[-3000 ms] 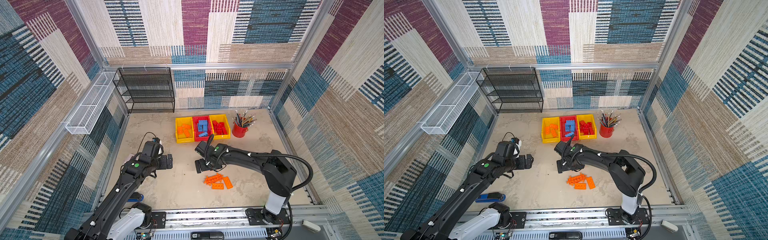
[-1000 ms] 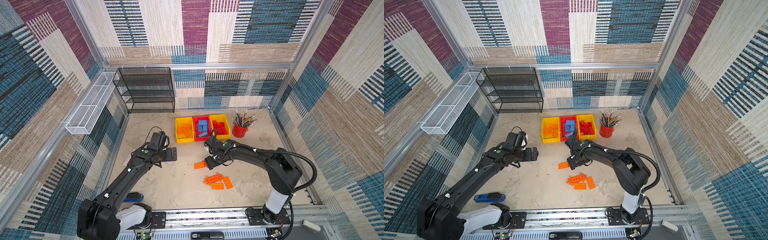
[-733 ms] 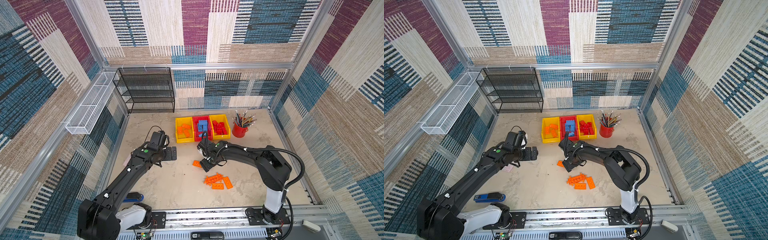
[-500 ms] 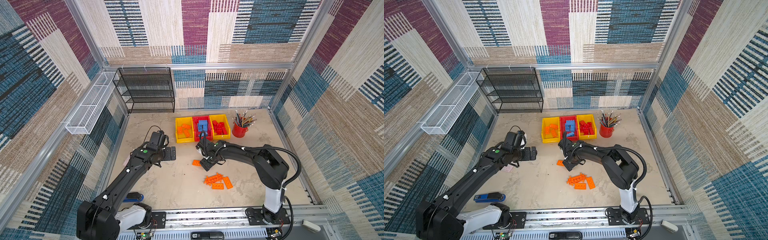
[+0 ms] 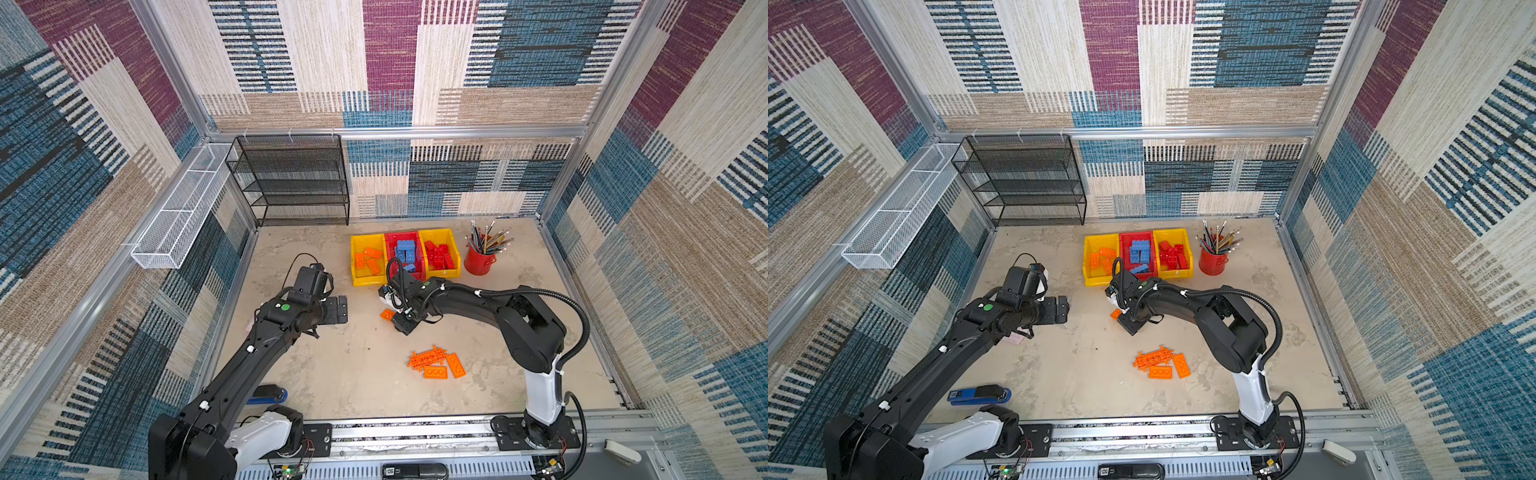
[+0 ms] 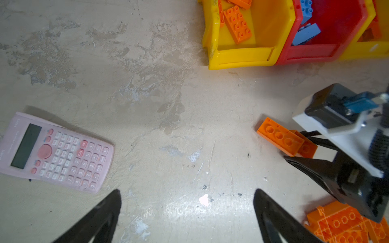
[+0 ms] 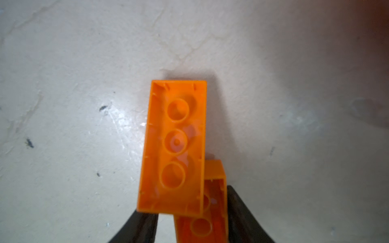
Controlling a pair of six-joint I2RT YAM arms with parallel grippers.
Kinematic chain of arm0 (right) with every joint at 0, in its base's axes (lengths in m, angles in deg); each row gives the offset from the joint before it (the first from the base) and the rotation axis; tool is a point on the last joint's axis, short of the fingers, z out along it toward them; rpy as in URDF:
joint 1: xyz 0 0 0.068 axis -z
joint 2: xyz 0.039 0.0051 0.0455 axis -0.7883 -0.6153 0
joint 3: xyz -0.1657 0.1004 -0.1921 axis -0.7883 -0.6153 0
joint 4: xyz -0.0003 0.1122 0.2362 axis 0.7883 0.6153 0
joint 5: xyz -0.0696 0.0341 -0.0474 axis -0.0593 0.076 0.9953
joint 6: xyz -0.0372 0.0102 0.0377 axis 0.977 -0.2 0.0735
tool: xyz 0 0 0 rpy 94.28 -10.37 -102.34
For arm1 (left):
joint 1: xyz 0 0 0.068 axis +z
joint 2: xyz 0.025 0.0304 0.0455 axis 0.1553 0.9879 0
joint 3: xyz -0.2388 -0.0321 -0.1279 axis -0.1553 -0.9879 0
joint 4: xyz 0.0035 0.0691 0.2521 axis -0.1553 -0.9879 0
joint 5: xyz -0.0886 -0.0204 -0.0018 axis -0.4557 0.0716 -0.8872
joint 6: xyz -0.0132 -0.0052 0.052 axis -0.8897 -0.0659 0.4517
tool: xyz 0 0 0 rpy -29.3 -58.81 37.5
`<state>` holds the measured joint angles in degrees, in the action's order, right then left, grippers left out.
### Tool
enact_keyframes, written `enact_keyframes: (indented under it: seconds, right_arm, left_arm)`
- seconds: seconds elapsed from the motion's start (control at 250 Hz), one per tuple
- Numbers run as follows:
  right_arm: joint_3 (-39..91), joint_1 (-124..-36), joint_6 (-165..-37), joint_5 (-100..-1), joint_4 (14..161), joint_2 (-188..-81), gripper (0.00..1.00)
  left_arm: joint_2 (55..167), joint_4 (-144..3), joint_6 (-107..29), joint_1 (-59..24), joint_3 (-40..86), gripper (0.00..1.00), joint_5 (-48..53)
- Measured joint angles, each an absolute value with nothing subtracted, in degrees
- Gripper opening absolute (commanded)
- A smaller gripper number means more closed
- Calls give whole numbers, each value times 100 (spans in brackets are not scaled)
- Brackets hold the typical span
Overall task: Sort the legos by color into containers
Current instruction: 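Lower the right gripper and close it on an orange 2x3 brick, then lift the orange brick and carry it over the yellow bin with the right gripper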
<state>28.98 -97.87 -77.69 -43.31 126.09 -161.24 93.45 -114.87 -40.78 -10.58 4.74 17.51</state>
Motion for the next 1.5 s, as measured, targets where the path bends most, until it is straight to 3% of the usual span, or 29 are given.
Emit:
enact_keyframes:
  seconds: [0.096,0.216,0.464,0.688,0.86,1.144,1.436,1.48,1.504]
  right_arm:
    - [2918,-9787,-7771,-4303,12583,-16153,32]
    - [2896,-9785,-7889,-4303,12629,-16085,28]
    - [2861,-9700,-8136,-4560,13286,-15184,28]
    - [3523,-9571,-8235,-4926,13826,-15154,30]
    - [4948,-9356,-8250,-4884,13896,-16021,31]
    - [8491,-9013,-8246,-4716,14073,-18334,33]
    - [8907,-8939,-8082,-4569,13356,-19031,35]
    - [9160,-8939,-8066,-4574,13289,-19258,39]
    - [9307,-8939,-8053,-4571,13273,-19381,46]
  left_arm:
    - [9315,-11513,-4058,-1027,455,99,1753]
    - [9291,-11541,-4051,-970,455,99,1753]
    - [9435,-11554,-3933,-880,564,99,1733]
    - [9745,-11425,-3885,-804,662,99,1587]
    - [9819,-11391,-3883,-756,715,99,1563]
    - [9747,-11471,-3885,-647,807,99,1560]
    - [10038,-11659,-3885,-583,1381,99,1563]
    - [10128,-11697,-3872,-574,1497,99,1565]
    - [10169,-11716,-3857,-570,1550,99,1560]
